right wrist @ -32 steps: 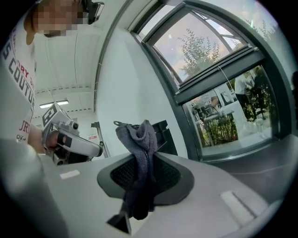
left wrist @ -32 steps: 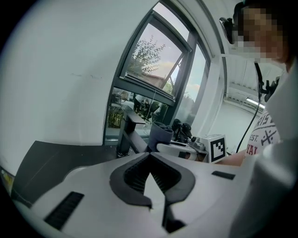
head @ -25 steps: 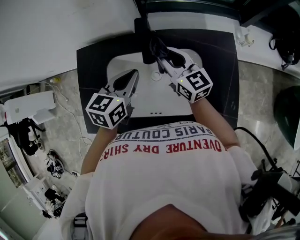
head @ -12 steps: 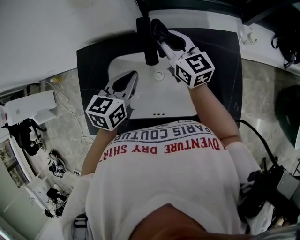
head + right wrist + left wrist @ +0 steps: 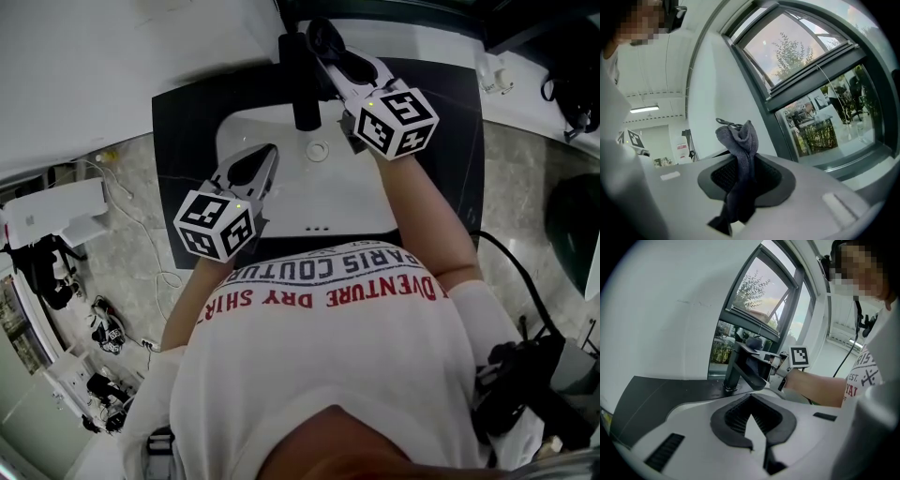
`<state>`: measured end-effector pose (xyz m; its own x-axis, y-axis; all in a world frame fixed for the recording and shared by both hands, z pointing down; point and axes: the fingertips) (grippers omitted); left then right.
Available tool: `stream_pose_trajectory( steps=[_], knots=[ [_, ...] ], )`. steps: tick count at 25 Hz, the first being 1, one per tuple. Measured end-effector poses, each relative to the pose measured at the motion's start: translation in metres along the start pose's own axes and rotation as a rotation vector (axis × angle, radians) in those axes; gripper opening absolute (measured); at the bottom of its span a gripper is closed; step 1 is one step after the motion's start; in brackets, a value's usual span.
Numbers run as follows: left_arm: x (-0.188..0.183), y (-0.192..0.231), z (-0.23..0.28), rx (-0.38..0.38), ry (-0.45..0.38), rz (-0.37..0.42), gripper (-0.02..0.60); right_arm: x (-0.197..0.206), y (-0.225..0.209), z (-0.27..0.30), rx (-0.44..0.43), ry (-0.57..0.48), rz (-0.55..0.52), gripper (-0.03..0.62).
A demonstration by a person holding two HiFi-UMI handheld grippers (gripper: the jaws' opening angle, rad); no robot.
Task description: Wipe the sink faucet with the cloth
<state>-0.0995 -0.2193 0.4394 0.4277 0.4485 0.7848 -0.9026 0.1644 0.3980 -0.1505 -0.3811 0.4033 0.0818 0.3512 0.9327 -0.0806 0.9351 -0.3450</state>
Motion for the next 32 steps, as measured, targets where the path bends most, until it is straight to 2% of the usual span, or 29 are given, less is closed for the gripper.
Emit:
stream_pose_trajectory(
  steps=[6, 15, 20, 26, 32],
  knots=[
    [0.005, 0.004, -0.002, 0.001, 0.013, -0.006, 0.002, 0.007, -0.005, 0.007, -0.004, 0.041, 0.02, 0.077],
    [0.019, 0.003, 0.002, 0.028, 0.057, 0.004, 0.002, 0.055, -0.028, 0.022, 0.047, 0.192, 0.227, 0.077],
    [0.019, 0.003, 0.005, 0.047, 0.06, 0.002, 0.002, 0.083, -0.039, 0.03, 0.112, 0.295, 0.306, 0.077],
    [0.021, 0.007, 0.006, 0.055, 0.06, -0.004, 0.002, 0.105, -0.051, 0.033, 0.195, 0.406, 0.33, 0.077],
    [0.025, 0.01, 0.002, 0.05, 0.046, -0.012, 0.002, 0.113, -0.053, 0.035, 0.213, 0.461, 0.304, 0.075]
  ],
)
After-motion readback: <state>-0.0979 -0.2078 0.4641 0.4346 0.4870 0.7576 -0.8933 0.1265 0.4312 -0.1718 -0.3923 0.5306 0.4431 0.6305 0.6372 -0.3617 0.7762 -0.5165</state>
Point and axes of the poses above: the fingertips, and each gripper's own axes: z forward along the fingers, y to its left, x out of its underside, and after that the axes turned 8 degrees about x, right-handed
